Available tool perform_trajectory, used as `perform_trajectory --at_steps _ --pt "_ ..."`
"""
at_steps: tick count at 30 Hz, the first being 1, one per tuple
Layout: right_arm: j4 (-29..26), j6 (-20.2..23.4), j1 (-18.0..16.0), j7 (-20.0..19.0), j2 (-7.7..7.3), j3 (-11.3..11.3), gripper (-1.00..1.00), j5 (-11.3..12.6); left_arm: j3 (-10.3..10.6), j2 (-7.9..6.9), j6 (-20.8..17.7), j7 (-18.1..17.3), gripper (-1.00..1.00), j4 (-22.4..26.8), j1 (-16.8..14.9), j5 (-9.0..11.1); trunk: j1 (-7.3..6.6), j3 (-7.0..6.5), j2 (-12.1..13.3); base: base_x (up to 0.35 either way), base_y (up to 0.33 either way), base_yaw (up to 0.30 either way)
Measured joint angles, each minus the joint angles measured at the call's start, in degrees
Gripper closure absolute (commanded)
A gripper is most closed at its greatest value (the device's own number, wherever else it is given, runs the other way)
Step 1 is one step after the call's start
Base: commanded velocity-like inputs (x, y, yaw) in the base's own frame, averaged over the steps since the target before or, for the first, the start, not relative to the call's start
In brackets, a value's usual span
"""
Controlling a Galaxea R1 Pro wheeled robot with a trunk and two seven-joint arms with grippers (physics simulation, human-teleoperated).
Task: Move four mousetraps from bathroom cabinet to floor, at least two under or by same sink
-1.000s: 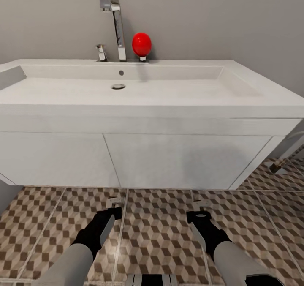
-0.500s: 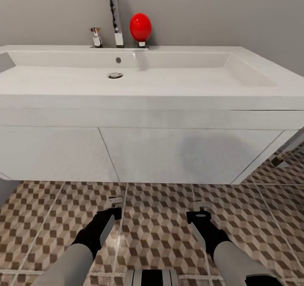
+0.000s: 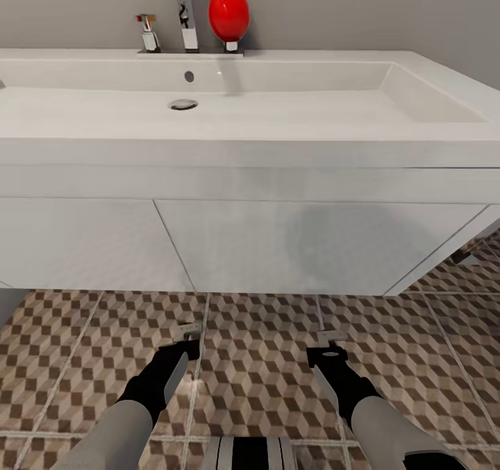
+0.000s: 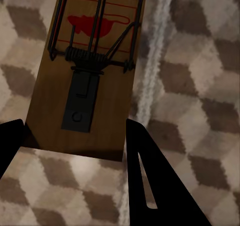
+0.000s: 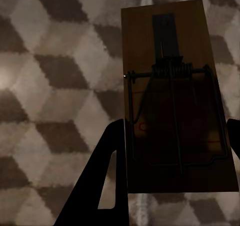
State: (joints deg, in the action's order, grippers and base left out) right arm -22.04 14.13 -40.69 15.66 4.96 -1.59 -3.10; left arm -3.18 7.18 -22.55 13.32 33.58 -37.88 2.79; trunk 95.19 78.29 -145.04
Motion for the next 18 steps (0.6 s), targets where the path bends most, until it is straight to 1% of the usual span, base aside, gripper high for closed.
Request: perform_trajectory --at_steps 14,18 --pt "0.00 -0.57 0.00 0.30 0.11 0.05 1.00 0.00 0.16 0.02 0.10 0.00 1.00 0.15 0.00 -0.05 0.00 0.00 0.00 0.000 0.000 0.000" --pt "0.00 -0.62 0.00 0.00 0.00 0.08 1.00 0.05 0.17 0.05 0.94 0.01 1.00 0.18 0.00 -0.20 0.00 0.00 0.00 0.000 0.000 0.000"
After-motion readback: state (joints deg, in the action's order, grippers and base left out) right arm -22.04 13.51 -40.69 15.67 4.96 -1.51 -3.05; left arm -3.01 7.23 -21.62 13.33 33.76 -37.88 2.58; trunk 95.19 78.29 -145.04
